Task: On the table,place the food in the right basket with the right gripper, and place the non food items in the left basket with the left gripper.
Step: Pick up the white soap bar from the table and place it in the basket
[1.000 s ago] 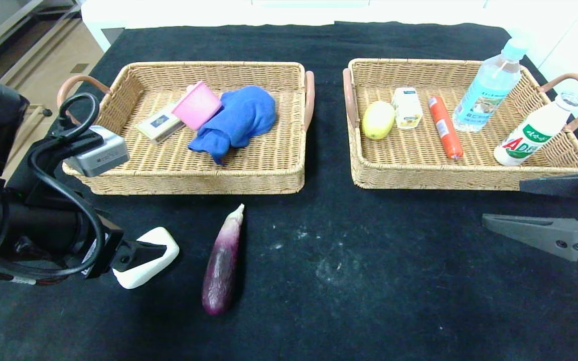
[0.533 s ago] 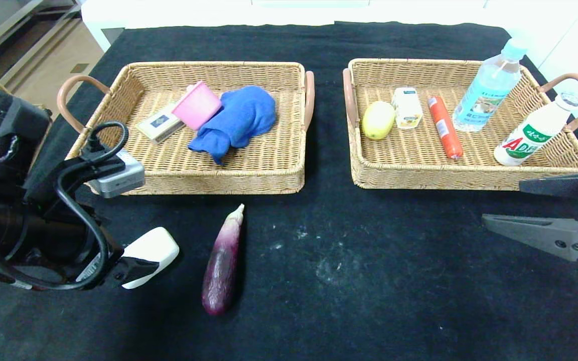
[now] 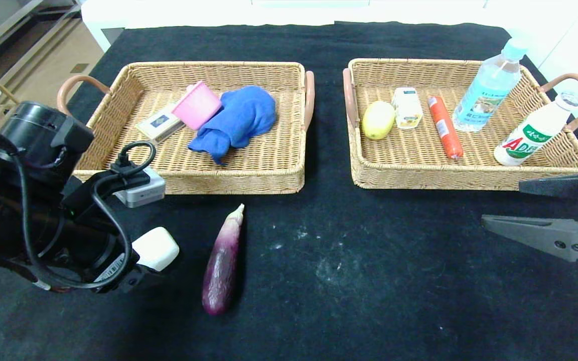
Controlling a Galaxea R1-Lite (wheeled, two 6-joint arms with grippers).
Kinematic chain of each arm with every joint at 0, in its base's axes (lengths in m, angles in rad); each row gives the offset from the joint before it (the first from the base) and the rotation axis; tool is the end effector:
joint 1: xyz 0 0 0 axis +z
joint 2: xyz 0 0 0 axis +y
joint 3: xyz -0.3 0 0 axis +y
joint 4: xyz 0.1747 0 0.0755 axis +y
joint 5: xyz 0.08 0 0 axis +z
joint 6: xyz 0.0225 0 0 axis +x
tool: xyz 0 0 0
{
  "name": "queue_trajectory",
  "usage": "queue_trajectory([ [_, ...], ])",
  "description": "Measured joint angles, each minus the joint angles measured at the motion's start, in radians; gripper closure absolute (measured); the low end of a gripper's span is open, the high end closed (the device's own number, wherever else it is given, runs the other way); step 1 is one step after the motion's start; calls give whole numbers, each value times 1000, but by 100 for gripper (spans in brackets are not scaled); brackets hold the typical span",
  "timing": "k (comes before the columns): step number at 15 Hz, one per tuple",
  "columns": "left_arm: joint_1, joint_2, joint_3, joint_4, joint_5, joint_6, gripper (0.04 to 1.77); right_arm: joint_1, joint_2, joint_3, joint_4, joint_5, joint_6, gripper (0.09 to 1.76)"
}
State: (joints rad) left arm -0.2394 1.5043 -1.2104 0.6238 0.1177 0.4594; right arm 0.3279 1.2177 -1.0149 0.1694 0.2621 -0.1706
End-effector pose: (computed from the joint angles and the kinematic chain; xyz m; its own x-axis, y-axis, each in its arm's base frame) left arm 0.2254 -0.0523 0.2397 0.6141 -0.0290 -0.7887 0.4910 0.7964 0.3530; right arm 0.1660 0.0626 0.2833 0.7683 0.5351 -0.3512 -0.5902 0.8046 -0.0653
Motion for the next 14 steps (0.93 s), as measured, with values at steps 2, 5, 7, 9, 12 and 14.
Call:
queue_trajectory([
  [2, 4, 15, -11, 1, 0, 0, 9, 0, 0, 1, 0, 0, 0, 14],
  [5, 17, 43, -21, 0, -3, -1, 9, 0, 3, 1, 0, 0, 0, 14],
  [7, 24, 58, -23, 0, -5, -2, 9, 0, 4, 1, 0, 0, 0, 14],
  [9, 24, 66, -25, 0, -5, -2, 9, 0, 5, 1, 0, 0, 0, 14],
  [12, 24, 76, -26, 0, -5, -2, 9, 0, 6, 1, 0, 0, 0, 14],
  [14, 24, 80, -26, 1, -5, -2, 9, 0, 6, 2, 0, 0, 0, 14],
])
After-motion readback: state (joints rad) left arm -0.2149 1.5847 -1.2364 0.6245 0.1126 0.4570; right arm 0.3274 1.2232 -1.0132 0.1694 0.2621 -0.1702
